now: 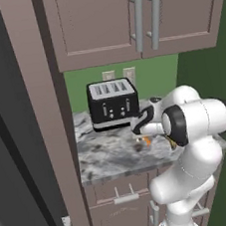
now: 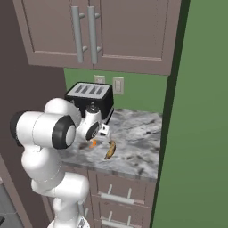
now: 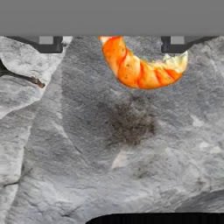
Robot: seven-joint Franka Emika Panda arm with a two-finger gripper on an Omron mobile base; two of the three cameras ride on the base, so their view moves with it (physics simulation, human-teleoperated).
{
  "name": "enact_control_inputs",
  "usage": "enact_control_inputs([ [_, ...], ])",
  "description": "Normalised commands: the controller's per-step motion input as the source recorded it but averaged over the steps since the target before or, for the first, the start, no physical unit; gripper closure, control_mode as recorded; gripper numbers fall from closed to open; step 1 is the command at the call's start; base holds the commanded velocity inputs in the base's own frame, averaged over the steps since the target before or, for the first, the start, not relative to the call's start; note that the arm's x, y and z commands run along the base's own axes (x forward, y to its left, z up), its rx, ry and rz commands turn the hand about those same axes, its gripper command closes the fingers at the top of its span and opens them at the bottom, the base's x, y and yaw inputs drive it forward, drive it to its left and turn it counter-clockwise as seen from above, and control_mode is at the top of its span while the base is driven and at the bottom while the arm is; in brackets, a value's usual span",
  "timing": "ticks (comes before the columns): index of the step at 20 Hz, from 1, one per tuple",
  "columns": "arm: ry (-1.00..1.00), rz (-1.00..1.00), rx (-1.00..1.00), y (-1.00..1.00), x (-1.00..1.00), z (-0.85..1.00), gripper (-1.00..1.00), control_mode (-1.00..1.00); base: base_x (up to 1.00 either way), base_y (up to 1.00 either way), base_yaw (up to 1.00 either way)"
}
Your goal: Open the fridge, remove the banana, squash, and shrimp, and place them on any counter.
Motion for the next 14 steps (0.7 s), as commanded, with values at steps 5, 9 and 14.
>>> enact_control_inputs([
  [5,-0.12,0.00,-0.02,-0.09,-0.56,0.86,-1.00,-1.00,0.00,0.00,0.00],
  [9,-0.13,0.00,-0.03,0.00,-0.75,1.00,-1.00,-1.00,0.00,0.00,0.00],
  [14,-0.08,0.02,-0.02,0.00,-0.77,1.00,-1.00,-1.00,0.00,0.00,0.00],
])
